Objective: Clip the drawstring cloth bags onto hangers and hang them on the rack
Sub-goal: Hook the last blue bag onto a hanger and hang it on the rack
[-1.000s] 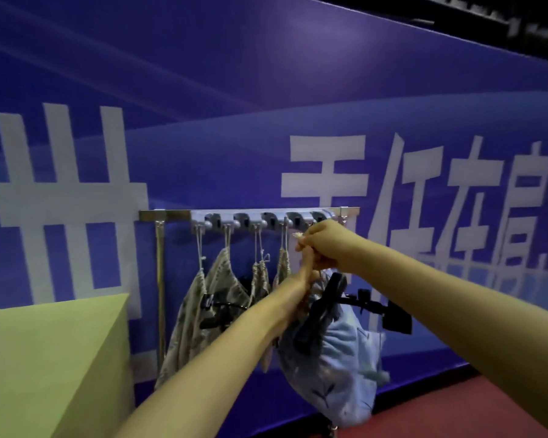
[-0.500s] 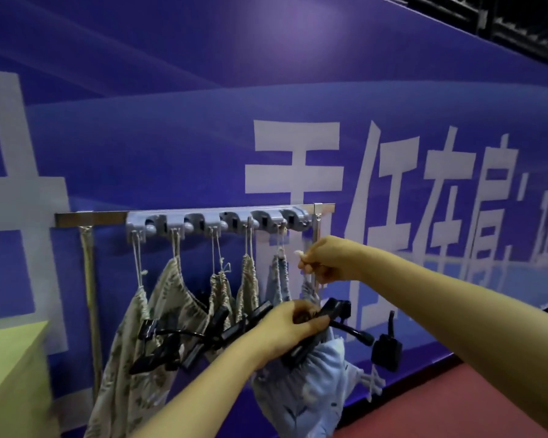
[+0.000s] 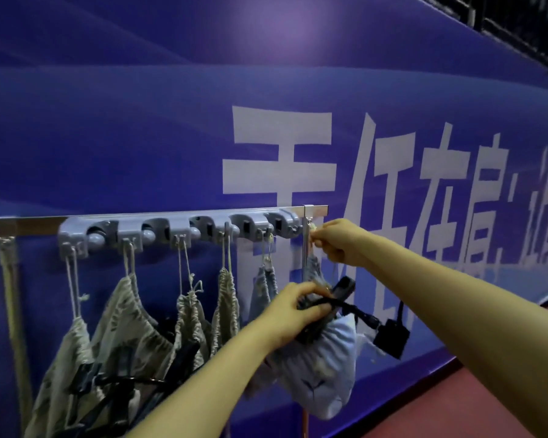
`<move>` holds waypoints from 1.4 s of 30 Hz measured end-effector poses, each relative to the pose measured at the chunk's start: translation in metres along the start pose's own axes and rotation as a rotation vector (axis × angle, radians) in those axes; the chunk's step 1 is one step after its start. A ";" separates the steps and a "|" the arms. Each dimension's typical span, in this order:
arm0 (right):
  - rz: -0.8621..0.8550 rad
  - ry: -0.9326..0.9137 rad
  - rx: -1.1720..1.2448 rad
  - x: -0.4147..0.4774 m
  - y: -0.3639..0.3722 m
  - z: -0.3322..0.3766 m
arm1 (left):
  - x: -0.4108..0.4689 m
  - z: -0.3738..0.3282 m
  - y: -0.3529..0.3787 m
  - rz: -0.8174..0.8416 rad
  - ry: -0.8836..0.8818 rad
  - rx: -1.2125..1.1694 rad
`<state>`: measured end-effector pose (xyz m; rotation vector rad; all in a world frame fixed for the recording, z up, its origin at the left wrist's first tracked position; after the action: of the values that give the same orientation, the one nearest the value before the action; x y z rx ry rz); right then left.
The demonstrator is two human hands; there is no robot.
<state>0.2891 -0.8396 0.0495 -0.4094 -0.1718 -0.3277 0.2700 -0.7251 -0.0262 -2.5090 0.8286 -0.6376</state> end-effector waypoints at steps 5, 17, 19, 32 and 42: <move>0.083 -0.059 -0.104 0.033 0.007 -0.005 | 0.025 0.015 -0.004 0.011 -0.086 -0.145; 0.259 -0.279 -0.437 0.071 0.004 0.011 | 0.058 0.024 -0.030 -0.101 0.012 0.048; 0.219 -0.340 -0.401 0.073 0.004 0.013 | 0.058 0.026 -0.034 -0.141 0.032 0.071; -0.200 -0.436 -0.224 0.096 0.006 -0.003 | 0.061 0.042 -0.052 -0.412 -0.114 -0.168; -0.129 -0.306 -0.070 0.079 0.018 -0.046 | 0.051 0.067 -0.038 -0.402 -0.245 -0.236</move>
<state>0.3741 -0.8646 0.0198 -0.5178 -0.4889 -0.3978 0.3599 -0.7129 -0.0460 -2.9259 0.3265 -0.3549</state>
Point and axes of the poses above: each hand's wrist, its own x-axis towards the middle knuckle, its own y-axis out of the palm, z = x × y, the point moved 8 cm from there along x, towards the middle knuckle, and after that the axes turned 9 degrees about -y, right-handed, at the moved point
